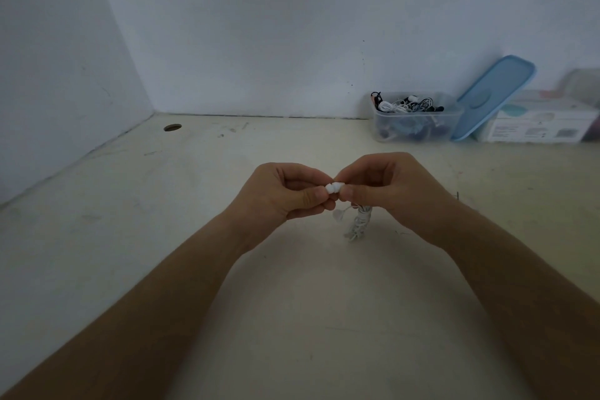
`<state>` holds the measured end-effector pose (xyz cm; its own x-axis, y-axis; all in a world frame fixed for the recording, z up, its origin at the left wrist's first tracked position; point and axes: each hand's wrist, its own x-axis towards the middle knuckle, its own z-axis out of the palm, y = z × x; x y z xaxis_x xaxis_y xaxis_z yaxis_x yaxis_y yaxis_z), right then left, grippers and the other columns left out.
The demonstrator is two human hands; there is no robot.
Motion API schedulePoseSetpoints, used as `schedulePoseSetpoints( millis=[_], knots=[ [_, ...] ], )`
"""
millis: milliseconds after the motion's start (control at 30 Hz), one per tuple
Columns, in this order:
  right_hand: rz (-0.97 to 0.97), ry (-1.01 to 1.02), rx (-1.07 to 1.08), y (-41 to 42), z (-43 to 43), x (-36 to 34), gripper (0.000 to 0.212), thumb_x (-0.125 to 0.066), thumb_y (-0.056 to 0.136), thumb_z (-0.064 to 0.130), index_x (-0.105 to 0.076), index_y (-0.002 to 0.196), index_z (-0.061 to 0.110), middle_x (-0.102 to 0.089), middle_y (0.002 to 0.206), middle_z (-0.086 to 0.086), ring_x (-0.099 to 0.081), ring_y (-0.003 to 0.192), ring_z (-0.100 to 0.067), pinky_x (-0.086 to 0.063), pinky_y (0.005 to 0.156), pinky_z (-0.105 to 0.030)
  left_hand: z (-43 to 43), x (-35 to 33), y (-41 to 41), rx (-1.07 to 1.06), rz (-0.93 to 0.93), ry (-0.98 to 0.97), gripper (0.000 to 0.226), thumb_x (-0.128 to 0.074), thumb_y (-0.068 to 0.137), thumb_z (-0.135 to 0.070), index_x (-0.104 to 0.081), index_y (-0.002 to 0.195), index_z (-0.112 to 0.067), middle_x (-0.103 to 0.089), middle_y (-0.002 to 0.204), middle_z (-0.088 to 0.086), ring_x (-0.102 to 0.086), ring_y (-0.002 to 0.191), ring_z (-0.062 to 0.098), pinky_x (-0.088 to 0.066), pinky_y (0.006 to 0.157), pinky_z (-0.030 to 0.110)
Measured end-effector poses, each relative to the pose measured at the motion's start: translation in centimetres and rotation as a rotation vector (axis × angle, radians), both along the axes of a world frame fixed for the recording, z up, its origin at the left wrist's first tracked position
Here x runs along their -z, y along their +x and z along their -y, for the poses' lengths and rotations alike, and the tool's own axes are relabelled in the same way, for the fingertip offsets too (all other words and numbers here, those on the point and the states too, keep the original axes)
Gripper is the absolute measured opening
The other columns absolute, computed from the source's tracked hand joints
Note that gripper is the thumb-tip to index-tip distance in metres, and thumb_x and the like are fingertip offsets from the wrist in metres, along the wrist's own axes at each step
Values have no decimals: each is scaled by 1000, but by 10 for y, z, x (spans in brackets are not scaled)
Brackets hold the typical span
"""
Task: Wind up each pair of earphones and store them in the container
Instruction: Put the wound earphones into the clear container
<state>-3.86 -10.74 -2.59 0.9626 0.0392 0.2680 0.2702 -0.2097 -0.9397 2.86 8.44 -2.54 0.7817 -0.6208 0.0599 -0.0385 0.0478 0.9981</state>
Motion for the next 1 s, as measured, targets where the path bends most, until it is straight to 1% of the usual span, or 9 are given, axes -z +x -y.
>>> schedulePoseSetpoints(
  millis=[167, 267, 367, 467, 533, 600, 667, 833, 1000],
  knots=[
    [-2, -55, 19, 1, 3, 2, 10, -75, 82, 3, -75, 91, 9, -75, 82, -14, -65, 74, -22, -53, 67, -29, -1, 1, 1, 11, -4, 18, 26, -75, 70, -14, -74, 94, -5, -76, 87, 16, -73, 80, 21, -58, 72, 24],
    [3, -23, 1, 1, 1, 1, 11, -77, 79, 9, -75, 90, 9, -75, 83, -15, -65, 74, -22, -52, 66, -28, -1, 0, 1, 12, -14, 17, 25, -76, 70, -14, -74, 93, -6, -76, 87, 15, -73, 79, 21, -58, 71, 24],
    [-3, 15, -14, 0, 1, 0, 18, -76, 75, 19, -76, 90, 9, -75, 84, -16, -63, 74, -23, -51, 66, -27, -1, -1, 0, 20, -25, -3, 19, -76, 68, -15, -77, 87, -11, -76, 87, 15, -74, 78, 21, -58, 70, 24],
    [-2, -10, -15, 1, 1, 1, 13, -76, 80, 9, -75, 93, 6, -75, 85, -16, -65, 76, -25, -51, 68, -29, -2, 0, 2, 37, -21, 6, 20, -76, 69, -13, -76, 89, -9, -76, 88, 16, -73, 79, 22, -58, 72, 24],
    [15, -66, 3, 1, 1, 1, 11, -75, 82, 4, -75, 93, 6, -75, 83, -14, -67, 75, -22, -53, 68, -26, -3, 0, 2, 45, -17, 25, 22, -76, 69, -13, -75, 91, -7, -75, 87, 17, -73, 80, 22, -58, 73, 25],
    [22, -74, 6, 1, 0, 0, 11, -77, 81, 7, -75, 91, 7, -75, 81, -12, -66, 72, -19, -53, 66, -25, -3, 1, 3, 43, -19, 29, 24, -75, 69, -12, -74, 92, -5, -75, 86, 16, -73, 79, 22, -58, 72, 25],
    [11, -10, -7, -1, -2, 0, 14, -77, 78, 13, -75, 90, 7, -74, 79, -13, -63, 68, -17, -51, 63, -24, -3, 0, 3, 37, -29, 13, 24, -75, 70, -11, -73, 93, -5, -75, 85, 15, -73, 78, 21, -58, 71, 24],
    [-20, 50, -3, -2, -3, 0, 12, -76, 77, 16, -74, 88, 11, -71, 77, -13, -59, 67, -18, -49, 62, -26, -1, 0, 1, 22, -21, -7, 23, -77, 68, -15, -74, 90, -8, -75, 84, 15, -72, 76, 19, -58, 71, 24],
    [-90, 114, 18, -1, -3, -1, 25, -76, 72, 26, -73, 93, 13, -71, 80, -7, -64, 68, -17, -54, 70, -33, 2, -2, 0, -49, 167, 99, 17, -72, 84, -20, -72, 98, -9, -75, 88, 9, -70, 79, 16, -57, 70, 26]
  ],
)
